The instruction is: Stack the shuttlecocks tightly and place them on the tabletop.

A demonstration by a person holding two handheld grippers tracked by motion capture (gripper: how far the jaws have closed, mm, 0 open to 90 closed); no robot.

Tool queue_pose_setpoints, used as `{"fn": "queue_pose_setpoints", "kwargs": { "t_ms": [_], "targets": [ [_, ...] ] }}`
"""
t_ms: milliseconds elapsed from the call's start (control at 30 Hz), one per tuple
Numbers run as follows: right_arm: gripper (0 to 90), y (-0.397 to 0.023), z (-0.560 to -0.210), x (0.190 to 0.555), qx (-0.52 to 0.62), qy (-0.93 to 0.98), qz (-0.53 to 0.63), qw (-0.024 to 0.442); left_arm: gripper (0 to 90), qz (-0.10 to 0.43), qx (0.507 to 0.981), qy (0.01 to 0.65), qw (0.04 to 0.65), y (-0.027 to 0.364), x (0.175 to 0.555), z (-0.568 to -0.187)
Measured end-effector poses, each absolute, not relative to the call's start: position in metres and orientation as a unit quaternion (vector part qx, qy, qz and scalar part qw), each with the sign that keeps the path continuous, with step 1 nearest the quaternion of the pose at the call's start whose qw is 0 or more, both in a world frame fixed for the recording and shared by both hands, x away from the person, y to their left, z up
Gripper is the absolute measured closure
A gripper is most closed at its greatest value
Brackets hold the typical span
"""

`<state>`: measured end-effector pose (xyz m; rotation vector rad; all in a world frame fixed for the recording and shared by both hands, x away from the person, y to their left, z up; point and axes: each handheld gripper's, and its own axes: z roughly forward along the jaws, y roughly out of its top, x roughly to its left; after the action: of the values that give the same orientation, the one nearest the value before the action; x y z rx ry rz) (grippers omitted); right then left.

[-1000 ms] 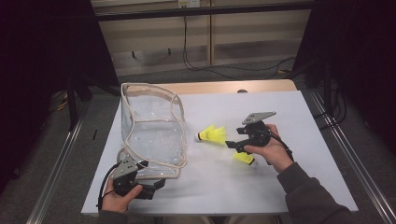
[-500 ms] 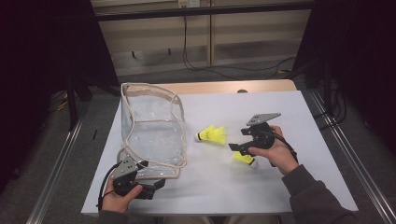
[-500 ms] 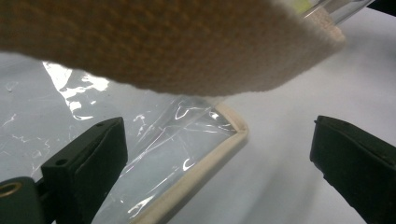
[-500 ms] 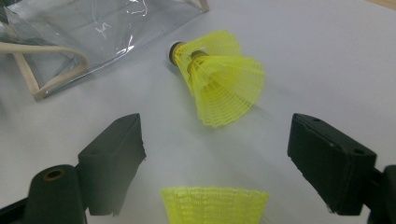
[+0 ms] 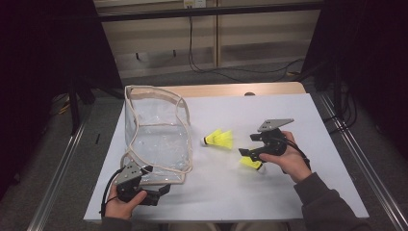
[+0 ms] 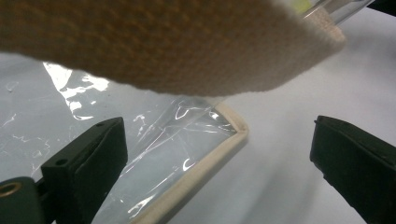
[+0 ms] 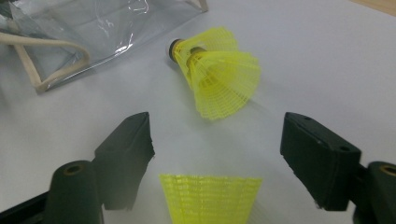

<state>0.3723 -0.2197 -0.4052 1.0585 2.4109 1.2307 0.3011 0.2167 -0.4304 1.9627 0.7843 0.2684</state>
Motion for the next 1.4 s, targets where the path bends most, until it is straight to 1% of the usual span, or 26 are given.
{"fn": "queue_pose_setpoints", "kwargs": {
  "t_ms": [100, 133, 167, 233, 333, 400, 500, 567, 600, 633, 733, 867, 1400],
  "targets": [
    [32.1, -0.22, -0.406, 0.371, 0.357, 0.827, 0.419, 0.116, 4.0, 0.11, 0.807, 0.322, 0.483, 0.217, 0.301, -0.43],
    [37.2, -0.219, -0.406, 0.371, 0.354, 0.828, 0.42, 0.117, 4.0, 0.11, 0.807, 0.322, 0.483, 0.217, 0.301, -0.43],
    [39.6, -0.219, -0.405, 0.371, 0.352, 0.828, 0.42, 0.117, 3.9, 0.11, 0.806, 0.322, 0.484, 0.217, 0.301, -0.43],
    [47.4, -0.217, -0.405, 0.37, 0.344, 0.83, 0.422, 0.119, 4.0, 0.11, 0.805, 0.323, 0.485, 0.217, 0.301, -0.431],
    [52.8, -0.214, -0.404, 0.37, 0.337, 0.833, 0.423, 0.117, 3.9, 0.11, 0.805, 0.324, 0.485, 0.217, 0.301, -0.431],
    [54.3, -0.213, -0.404, 0.37, 0.335, 0.836, 0.421, 0.111, 4.0, 0.11, 0.805, 0.324, 0.485, 0.217, 0.301, -0.431],
    [63.1, -0.211, -0.405, 0.37, 0.331, 0.839, 0.418, 0.106, 4.0, 0.11, 0.805, 0.324, 0.485, 0.217, 0.301, -0.431],
    [74.4, -0.21, -0.405, 0.37, 0.329, 0.84, 0.417, 0.107, 4.0, 0.109, 0.805, 0.324, 0.485, 0.217, 0.301, -0.431],
    [76.9, -0.21, -0.405, 0.37, 0.33, 0.84, 0.417, 0.108, 4.0, 0.109, 0.805, 0.324, 0.485, 0.217, 0.301, -0.431],
    [81.4, -0.209, -0.404, 0.371, 0.332, 0.84, 0.413, 0.111, 4.0, 0.109, 0.805, 0.324, 0.485, 0.217, 0.301, -0.431],
    [87.6, -0.208, -0.404, 0.372, 0.333, 0.841, 0.411, 0.112, 4.0, 0.109, 0.804, 0.324, 0.486, 0.217, 0.301, -0.431],
    [89.6, -0.208, -0.405, 0.373, 0.331, 0.846, 0.404, 0.105, 4.0, 0.109, 0.804, 0.323, 0.486, 0.217, 0.301, -0.431],
    [90.0, -0.223, -0.402, 0.367, 0.33, 0.847, 0.403, 0.107, 4.0, 0.109, 0.805, 0.323, 0.486, 0.217, 0.301, -0.431]
  ]
}}
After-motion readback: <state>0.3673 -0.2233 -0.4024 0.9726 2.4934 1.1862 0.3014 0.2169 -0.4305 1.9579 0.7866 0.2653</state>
